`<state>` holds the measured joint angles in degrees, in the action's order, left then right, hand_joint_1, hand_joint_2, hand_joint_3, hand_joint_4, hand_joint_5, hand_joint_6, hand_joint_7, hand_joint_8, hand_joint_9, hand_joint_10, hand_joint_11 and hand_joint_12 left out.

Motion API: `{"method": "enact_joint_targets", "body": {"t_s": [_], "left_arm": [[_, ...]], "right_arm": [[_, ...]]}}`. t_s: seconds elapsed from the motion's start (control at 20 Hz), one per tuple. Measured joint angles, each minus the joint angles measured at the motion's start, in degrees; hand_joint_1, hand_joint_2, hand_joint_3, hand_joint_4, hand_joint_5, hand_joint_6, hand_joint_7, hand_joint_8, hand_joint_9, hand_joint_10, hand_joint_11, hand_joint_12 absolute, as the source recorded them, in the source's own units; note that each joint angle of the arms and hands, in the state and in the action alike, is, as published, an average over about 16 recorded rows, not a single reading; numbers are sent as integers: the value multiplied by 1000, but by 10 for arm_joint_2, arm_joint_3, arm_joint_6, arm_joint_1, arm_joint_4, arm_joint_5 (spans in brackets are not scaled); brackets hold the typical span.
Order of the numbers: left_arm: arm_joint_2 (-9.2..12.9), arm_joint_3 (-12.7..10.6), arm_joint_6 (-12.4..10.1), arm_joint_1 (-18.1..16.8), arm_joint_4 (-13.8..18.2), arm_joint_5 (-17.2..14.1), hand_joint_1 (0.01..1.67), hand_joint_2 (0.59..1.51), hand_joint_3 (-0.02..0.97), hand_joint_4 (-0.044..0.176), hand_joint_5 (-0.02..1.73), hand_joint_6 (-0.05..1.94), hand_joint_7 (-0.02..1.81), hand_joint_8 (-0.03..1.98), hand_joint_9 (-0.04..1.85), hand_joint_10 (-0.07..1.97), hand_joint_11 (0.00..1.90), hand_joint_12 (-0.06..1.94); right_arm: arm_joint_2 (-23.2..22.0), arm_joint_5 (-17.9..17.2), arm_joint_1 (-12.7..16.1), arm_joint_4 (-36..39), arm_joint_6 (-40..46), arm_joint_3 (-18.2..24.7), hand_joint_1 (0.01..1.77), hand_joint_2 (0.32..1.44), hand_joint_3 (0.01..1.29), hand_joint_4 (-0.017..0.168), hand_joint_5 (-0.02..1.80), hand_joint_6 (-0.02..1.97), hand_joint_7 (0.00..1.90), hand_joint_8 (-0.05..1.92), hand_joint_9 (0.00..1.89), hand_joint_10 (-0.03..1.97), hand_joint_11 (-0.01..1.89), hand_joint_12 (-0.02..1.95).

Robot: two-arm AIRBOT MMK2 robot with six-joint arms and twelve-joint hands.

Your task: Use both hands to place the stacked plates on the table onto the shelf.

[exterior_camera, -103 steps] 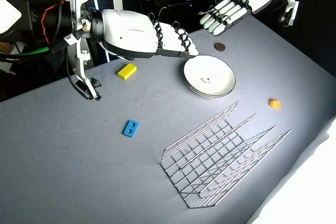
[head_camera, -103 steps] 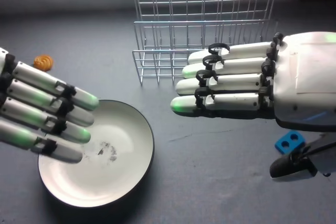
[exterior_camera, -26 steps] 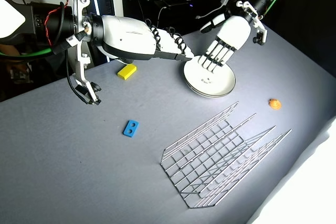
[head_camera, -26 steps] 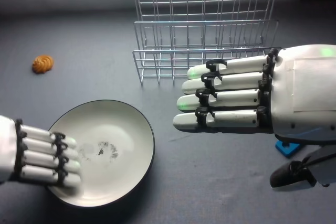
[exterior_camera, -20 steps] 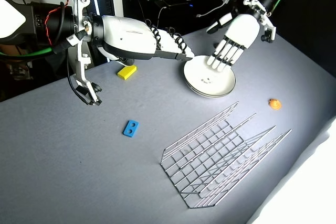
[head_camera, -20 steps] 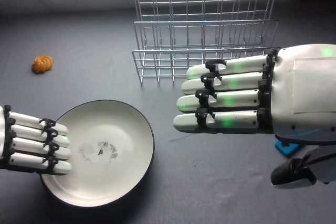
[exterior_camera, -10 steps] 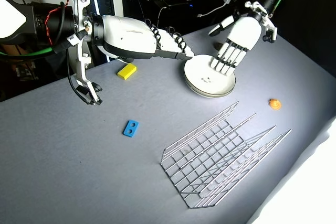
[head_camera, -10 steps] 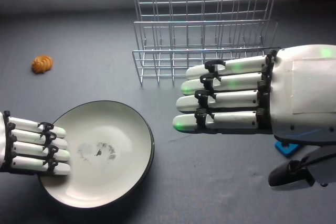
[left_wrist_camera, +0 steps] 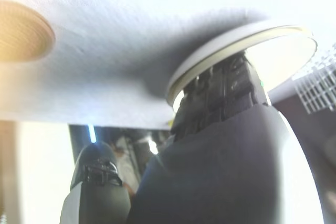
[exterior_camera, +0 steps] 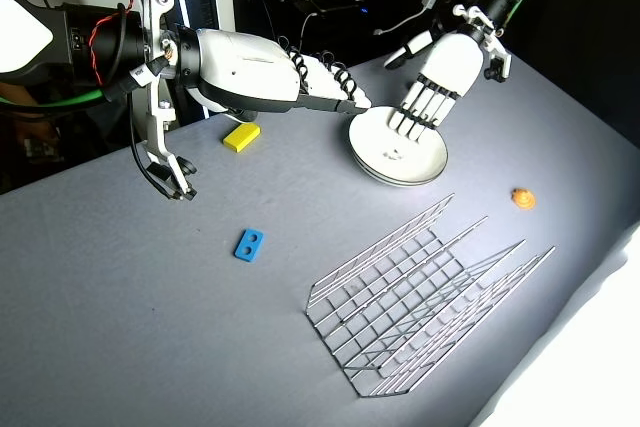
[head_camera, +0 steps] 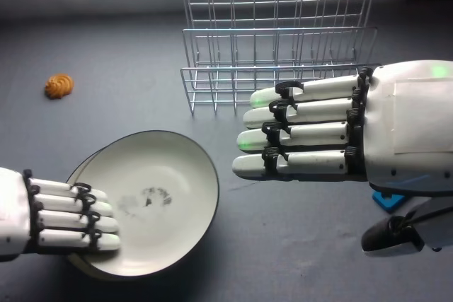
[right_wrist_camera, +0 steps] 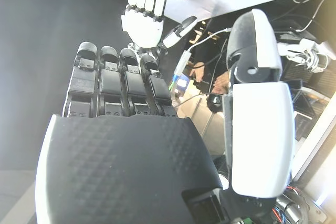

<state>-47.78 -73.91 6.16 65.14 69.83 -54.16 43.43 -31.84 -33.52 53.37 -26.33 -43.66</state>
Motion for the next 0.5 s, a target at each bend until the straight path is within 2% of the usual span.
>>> {"method": "enact_joint_targets", "body": {"t_s": [0.2, 0.5], "left_arm": [[1, 26, 0, 2, -20, 12, 17, 1091, 15, -4, -4, -12, -14, -19, -15, -20, 14, -6], [1, 64, 0, 1, -51, 28, 17, 1091, 15, -5, -9, -16, -14, -19, -16, -20, 14, 2]], "right_arm": [[5, 3, -1, -13, -24, 0, 825, 1012, 16, 4, 21, 18, 22, 15, 12, 6, 21, -6], [33, 14, -6, -79, -116, -4, 858, 1002, 17, 4, 21, 18, 22, 15, 12, 6, 22, -6]]}}
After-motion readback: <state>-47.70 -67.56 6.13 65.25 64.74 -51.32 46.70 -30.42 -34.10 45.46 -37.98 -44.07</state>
